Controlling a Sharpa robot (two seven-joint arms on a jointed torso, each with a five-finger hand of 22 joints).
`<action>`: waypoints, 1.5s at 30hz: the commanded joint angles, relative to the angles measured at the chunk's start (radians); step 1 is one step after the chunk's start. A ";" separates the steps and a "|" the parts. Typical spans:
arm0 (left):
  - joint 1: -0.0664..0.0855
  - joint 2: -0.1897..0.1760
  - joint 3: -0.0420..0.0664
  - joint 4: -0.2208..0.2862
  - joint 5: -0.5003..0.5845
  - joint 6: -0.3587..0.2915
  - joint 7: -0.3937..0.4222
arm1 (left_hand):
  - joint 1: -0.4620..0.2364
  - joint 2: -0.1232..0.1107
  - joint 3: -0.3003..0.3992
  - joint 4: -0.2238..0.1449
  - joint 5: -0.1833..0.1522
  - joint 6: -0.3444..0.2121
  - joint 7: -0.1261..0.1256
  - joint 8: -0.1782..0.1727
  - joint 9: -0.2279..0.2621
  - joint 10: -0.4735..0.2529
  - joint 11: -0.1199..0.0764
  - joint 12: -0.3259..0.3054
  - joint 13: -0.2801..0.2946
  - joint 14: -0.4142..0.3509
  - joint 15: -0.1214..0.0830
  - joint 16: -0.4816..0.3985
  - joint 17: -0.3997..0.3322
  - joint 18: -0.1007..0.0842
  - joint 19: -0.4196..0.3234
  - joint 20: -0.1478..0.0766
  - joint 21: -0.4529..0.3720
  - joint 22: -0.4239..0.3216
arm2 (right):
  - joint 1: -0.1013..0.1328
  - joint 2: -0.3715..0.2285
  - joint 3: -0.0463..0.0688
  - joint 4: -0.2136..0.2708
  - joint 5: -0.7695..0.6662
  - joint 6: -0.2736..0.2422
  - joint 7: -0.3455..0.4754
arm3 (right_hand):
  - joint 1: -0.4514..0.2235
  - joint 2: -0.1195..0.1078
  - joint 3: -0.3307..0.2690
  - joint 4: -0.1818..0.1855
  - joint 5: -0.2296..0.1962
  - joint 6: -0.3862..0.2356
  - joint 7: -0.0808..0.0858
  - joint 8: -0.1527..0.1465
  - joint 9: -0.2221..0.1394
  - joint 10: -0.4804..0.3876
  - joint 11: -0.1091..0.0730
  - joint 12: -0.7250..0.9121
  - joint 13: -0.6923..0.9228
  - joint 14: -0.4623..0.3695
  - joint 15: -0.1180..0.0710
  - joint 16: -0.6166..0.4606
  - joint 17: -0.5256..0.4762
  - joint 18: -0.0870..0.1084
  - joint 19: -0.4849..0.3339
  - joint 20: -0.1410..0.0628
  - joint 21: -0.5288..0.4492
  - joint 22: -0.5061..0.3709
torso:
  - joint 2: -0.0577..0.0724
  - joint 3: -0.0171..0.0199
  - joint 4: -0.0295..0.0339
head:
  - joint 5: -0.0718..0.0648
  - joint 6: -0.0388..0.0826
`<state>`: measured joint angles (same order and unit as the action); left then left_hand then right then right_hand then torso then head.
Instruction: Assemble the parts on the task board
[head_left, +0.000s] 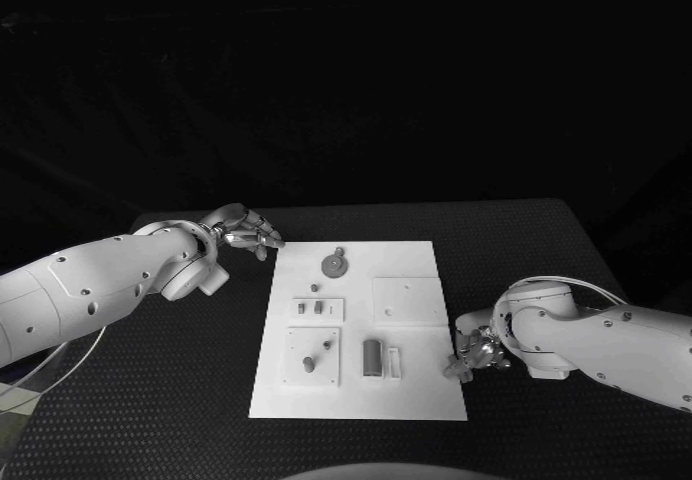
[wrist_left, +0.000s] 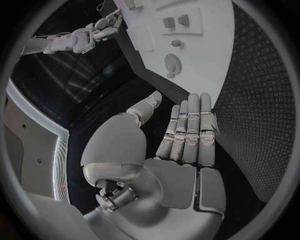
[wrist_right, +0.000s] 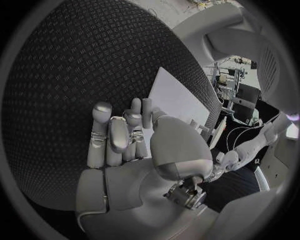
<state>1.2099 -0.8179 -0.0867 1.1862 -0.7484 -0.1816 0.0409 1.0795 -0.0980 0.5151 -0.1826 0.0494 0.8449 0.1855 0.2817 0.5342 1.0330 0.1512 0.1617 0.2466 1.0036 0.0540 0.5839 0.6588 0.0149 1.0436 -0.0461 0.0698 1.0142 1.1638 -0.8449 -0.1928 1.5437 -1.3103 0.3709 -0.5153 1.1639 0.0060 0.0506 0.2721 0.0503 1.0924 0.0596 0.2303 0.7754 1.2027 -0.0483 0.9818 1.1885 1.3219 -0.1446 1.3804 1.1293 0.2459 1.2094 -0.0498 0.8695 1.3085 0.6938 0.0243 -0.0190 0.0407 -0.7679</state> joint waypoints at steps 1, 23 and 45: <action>0.001 0.000 0.001 0.002 -0.001 0.007 0.008 | -0.009 0.001 -0.002 0.005 0.003 -0.001 -0.003 0.006 -0.001 -0.004 0.001 0.005 -0.001 0.009 0.001 -0.007 0.002 0.019 -0.001 0.002 0.002 -0.001 | -0.005 0.001 -0.003 -0.007 -0.016 0.001 -0.007 | 0.038 0.004 -0.016 -0.005 0.002 -0.015 0.007 -0.012 -0.004 -0.002 0.006 -0.001 -0.001 -0.007 -0.001 -0.002 -0.002 0.016 -0.004 -0.004 0.002 0.015 | 0.000 0.0007 -0.0004 | 0.002 -0.002; 0.001 -0.002 0.000 0.002 -0.001 0.008 0.001 | -0.008 0.001 -0.002 0.005 0.003 -0.001 -0.003 0.006 -0.001 -0.004 0.001 0.005 -0.001 0.009 0.001 -0.007 0.002 0.019 -0.001 0.002 0.002 -0.001 | -0.002 -0.024 -0.001 -0.007 0.139 -0.039 0.008 | 0.149 0.038 -0.047 -0.042 0.002 -0.056 0.023 -0.039 -0.019 -0.009 0.020 -0.002 0.000 -0.014 0.012 -0.007 -0.010 0.016 -0.008 0.000 -0.002 0.015 | -0.001 -0.0011 0.0016 | 0.004 -0.002; 0.001 0.002 0.000 0.010 -0.002 0.005 0.013 | -0.005 0.009 0.002 0.005 0.003 0.000 -0.003 0.007 -0.001 -0.004 0.001 0.006 -0.002 0.010 0.001 -0.009 0.005 0.019 -0.001 0.002 0.002 0.000 | 0.064 0.004 0.031 0.015 0.244 -0.083 0.034 | 0.206 0.083 -0.099 -0.065 0.002 -0.032 0.018 -0.029 -0.020 0.000 0.016 0.001 -0.003 -0.004 0.010 -0.002 -0.003 0.016 -0.005 0.007 0.002 0.016 | 0.000 -0.0020 0.0026 | 0.003 0.000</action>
<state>1.2099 -0.8171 -0.0868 1.1939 -0.7488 -0.1814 0.0411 1.0795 -0.0980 0.5152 -0.1826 0.0494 0.8449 0.1855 0.2817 0.5344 1.0330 0.1512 0.1617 0.2459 1.0063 0.0566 0.5800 0.6624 0.0149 1.0436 -0.0461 0.0698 1.0142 1.2285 -0.8468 -0.1619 1.5570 -1.1105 0.3016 -0.5021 1.3626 0.0910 -0.0455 0.2070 0.0493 1.0522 0.0757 0.1961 0.7543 1.1933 -0.0318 0.9820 1.1867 1.3111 -0.1337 1.3804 1.1267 0.2448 1.2037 -0.0438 0.8694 1.3085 0.6936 0.0221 -0.0165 0.0432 -0.7679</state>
